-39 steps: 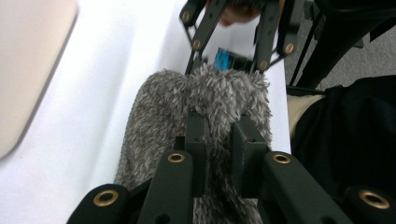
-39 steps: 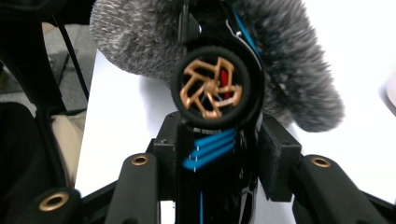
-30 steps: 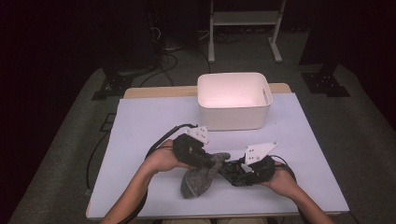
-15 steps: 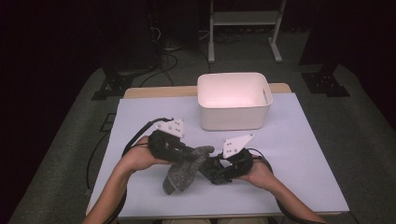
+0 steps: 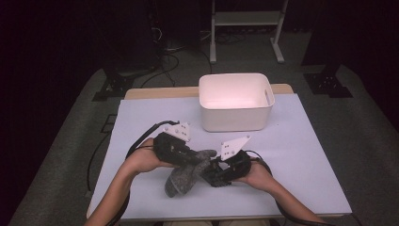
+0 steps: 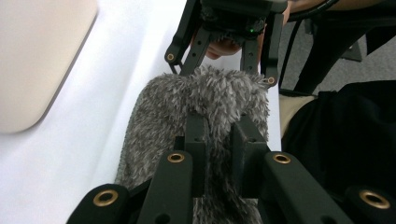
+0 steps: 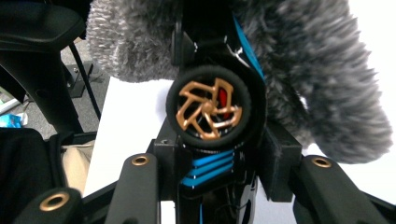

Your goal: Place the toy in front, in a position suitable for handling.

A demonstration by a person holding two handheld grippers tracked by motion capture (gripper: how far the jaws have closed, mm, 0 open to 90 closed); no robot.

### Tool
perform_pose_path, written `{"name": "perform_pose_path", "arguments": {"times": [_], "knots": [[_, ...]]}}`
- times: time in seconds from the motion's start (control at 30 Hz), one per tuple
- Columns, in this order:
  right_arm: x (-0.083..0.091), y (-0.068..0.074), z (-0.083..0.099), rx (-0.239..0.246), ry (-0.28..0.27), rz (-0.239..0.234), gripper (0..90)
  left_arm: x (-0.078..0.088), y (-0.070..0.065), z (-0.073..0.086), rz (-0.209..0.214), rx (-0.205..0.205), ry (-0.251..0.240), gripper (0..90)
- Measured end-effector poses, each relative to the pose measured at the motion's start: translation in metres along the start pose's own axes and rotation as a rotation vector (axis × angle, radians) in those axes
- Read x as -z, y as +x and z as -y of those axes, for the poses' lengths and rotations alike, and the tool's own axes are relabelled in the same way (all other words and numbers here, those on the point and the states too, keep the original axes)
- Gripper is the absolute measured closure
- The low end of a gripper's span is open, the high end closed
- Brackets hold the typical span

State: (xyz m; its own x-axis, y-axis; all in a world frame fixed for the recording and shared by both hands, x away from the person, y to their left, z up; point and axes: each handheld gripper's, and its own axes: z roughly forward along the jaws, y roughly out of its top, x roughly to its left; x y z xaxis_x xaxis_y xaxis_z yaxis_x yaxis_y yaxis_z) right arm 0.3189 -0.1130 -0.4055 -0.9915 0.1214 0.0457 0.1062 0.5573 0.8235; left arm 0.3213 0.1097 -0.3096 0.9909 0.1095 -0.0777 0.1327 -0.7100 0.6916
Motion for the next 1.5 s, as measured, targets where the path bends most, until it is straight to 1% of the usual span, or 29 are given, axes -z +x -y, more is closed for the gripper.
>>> {"name": "perform_pose_path", "arguments": {"times": [0.07,0.1,0.17,0.2,0.23,0.3,0.37,0.43,0.5,0.57,0.6,0.67,0.7,0.73,0.8,0.83,0.9,0.93,1.0,1.03,1.07,1.1,1.17,1.2,1.23,1.27,1.33,1.4,1.5], "knots": [[0.002,0.0,0.0,0.004,0.006,-0.002,55.1,-0.001,-0.001,-0.003,0.003,-0.009,0.0,78.9],[0.008,0.001,0.0,-0.002,0.016,0.002,50.7,-0.004,-0.003,-0.009,0.005,-0.023,0.005,78.9],[0.015,0.0,0.0,-0.021,0.029,0.011,47.0,-0.007,-0.004,-0.014,0.01,-0.032,0.001,78.8],[0.018,0.0,0.001,-0.021,0.033,0.015,49.5,-0.008,-0.005,-0.016,0.011,-0.035,-0.001,78.7],[0.021,0.001,0.002,-0.012,0.036,0.014,55.3,-0.01,-0.005,-0.019,0.014,-0.042,-0.001,78.6],[0.025,0.005,0.003,0.019,0.038,0.027,55.9,-0.012,-0.005,-0.023,0.021,-0.05,0.0,78.1],[0.026,0.005,0.004,0.022,0.037,0.032,56.0,-0.013,-0.005,-0.024,0.019,-0.052,0.001,78.1],[0.028,0.006,0.006,0.028,0.031,0.034,56.1,-0.012,-0.004,-0.024,0.015,-0.05,0.005,78.1],[0.03,0.005,0.008,0.029,0.025,0.033,56.1,-0.01,-0.003,-0.019,0.002,-0.044,0.013,78.1],[0.032,0.003,0.01,0.013,0.016,0.032,56.1,-0.011,0.001,-0.007,0.004,-0.014,0.011,78.1],[0.034,0.002,0.011,0.005,0.012,0.028,56.1,-0.011,0.001,-0.007,0.004,-0.014,0.011,78.1],[0.036,0.0,0.013,-0.007,0.005,0.028,56.1,-0.014,0.002,0.001,0.011,-0.004,0.015,78.1],[0.038,0.0,0.015,-0.013,0.004,0.032,56.1,-0.016,0.003,0.005,0.012,-0.003,0.029,78.1],[0.039,-0.001,0.015,-0.012,0.004,0.036,56.1,-0.019,0.003,0.01,0.011,0.009,0.043,78.1],[0.041,-0.002,0.017,-0.024,-0.001,0.043,56.1,-0.022,0.003,0.013,0.016,0.013,0.059,78.0],[0.041,-0.002,0.018,-0.032,-0.005,0.042,56.1,-0.024,0.003,0.013,0.02,0.01,0.057,78.1],[0.041,-0.002,0.019,-0.03,-0.011,0.044,56.1,-0.022,0.004,0.012,0.021,0.014,0.032,78.1],[0.041,-0.002,0.019,-0.03,-0.011,0.044,56.1,-0.022,0.004,0.012,0.021,0.014,0.032,78.1],[0.039,0.0,0.018,-0.02,-0.012,0.047,56.1,-0.015,0.005,0.007,0.016,0.005,0.016,78.1],[0.038,0.001,0.017,-0.018,-0.011,0.046,56.1,-0.015,0.005,0.007,0.016,0.005,0.016,78.1],[0.037,0.001,0.017,-0.015,-0.012,0.045,56.1,-0.013,0.004,0.005,0.016,0.003,0.005,78.2],[0.036,0.002,0.017,-0.01,-0.012,0.044,56.1,-0.008,0.003,-0.001,0.019,-0.005,-0.007,78.1],[0.033,0.002,0.015,-0.007,-0.013,0.041,56.1,-0.008,0.0,-0.008,0.016,-0.018,0.002,78.1],[0.031,0.003,0.014,-0.001,-0.013,0.042,56.1,-0.008,0.0,-0.008,0.016,-0.018,0.002,78.1],[0.029,0.004,0.013,0.008,-0.01,0.042,56.1,-0.009,-0.001,-0.01,0.016,-0.025,0.011,77.9],[0.028,0.005,0.012,0.015,-0.006,0.043,56.1,-0.014,-0.002,-0.012,0.028,-0.03,0.019,77.3],[0.028,0.006,0.011,0.018,0.001,0.047,56.0,-0.016,0.0,-0.01,0.04,-0.019,0.003,77.0],[0.03,0.006,0.013,0.013,-0.002,0.049,55.8,-0.017,0.0,-0.008,0.04,-0.018,0.003,77.2],[0.031,0.005,0.013,0.008,-0.005,0.046,55.4,-0.018,0.0,-0.004,0.03,-0.016,0.023,77.2]]}}
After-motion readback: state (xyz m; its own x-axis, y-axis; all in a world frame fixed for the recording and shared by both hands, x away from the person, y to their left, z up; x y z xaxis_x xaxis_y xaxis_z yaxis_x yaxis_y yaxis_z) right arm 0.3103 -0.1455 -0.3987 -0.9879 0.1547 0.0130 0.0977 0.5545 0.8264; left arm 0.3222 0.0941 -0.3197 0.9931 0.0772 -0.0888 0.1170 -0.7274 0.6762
